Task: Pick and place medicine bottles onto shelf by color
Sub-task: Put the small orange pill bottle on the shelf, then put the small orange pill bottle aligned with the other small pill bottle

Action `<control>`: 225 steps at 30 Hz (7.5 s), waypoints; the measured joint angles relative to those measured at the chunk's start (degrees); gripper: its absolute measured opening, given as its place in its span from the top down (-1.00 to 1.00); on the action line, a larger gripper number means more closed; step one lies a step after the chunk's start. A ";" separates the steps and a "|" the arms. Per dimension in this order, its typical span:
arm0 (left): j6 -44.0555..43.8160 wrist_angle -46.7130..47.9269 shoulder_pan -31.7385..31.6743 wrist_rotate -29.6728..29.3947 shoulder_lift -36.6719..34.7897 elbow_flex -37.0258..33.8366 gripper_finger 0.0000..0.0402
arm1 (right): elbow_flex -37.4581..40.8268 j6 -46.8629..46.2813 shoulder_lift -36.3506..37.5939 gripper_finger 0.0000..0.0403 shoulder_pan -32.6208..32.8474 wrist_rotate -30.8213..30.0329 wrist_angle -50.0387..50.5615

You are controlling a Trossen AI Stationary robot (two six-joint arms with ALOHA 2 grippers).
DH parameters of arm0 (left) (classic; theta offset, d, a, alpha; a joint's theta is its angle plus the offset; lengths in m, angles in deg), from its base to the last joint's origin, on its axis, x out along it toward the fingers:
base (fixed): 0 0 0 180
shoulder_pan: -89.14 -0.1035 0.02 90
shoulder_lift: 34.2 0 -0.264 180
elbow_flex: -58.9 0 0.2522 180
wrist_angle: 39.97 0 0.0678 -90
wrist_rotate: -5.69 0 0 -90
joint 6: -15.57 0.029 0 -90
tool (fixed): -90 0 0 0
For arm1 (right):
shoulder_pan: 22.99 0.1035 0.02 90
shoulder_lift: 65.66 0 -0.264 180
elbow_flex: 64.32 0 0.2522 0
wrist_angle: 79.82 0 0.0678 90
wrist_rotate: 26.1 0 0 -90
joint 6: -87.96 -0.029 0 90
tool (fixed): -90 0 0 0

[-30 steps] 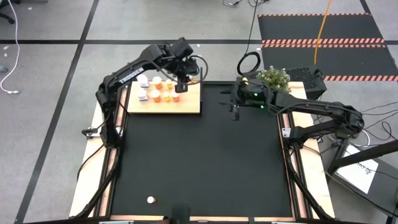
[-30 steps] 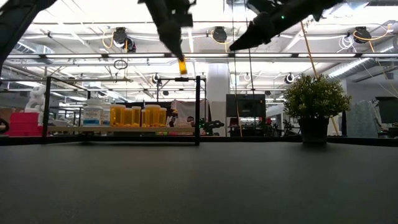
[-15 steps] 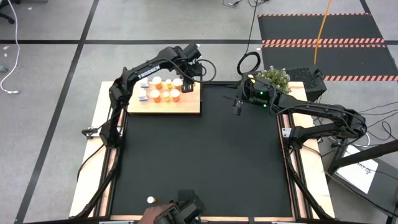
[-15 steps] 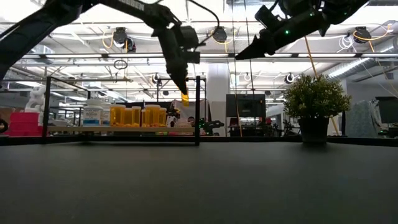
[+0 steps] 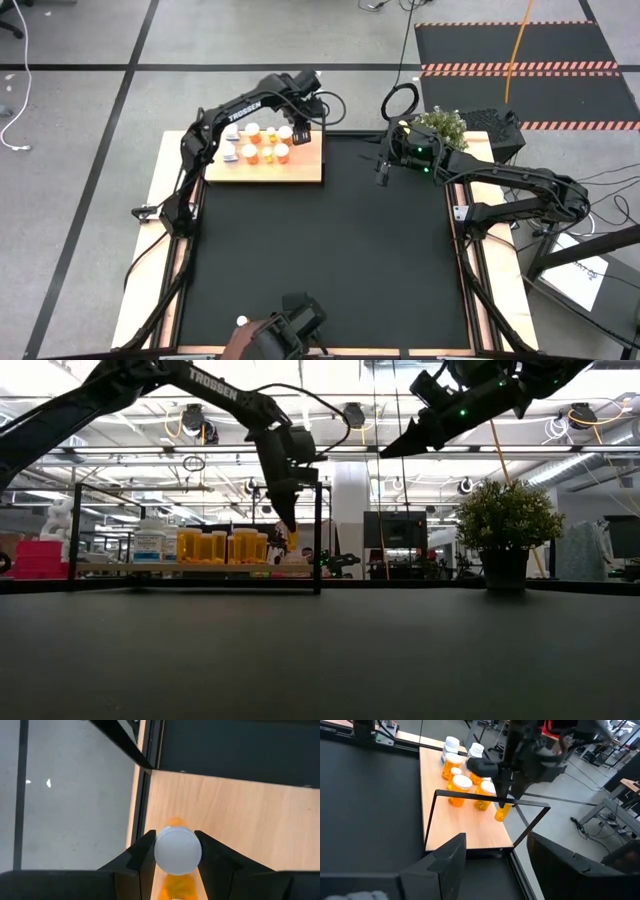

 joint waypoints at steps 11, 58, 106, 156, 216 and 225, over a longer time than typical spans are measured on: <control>0.46 -0.79 -0.48 0.00 0.70 -1.72 0.36 | 0.00 -0.76 0.00 -0.01 0.00 -0.07 0.92; -1.27 -2.38 3.78 -4.70 -12.14 -6.09 -0.35 | -0.02 -4.00 0.00 -0.01 0.04 -0.04 -0.73; -66.63 -0.36 73.36 -17.63 -50.52 -47.84 -0.35 | -0.07 -21.83 -1.31 -0.01 28.56 -4.94 0.39; -88.98 9.21 91.76 -8.00 -13.15 -27.67 -0.35 | -0.02 -22.35 -1.29 -0.01 33.79 -9.46 0.37; -59.99 16.52 80.88 -12.66 -13.31 -21.07 0.38 | -0.02 -23.75 -1.29 -0.01 33.90 -9.44 3.39; -39.27 25.31 68.75 -17.99 -13.31 -10.79 0.34 | -0.02 -23.96 -1.29 -0.01 33.90 -9.44 7.11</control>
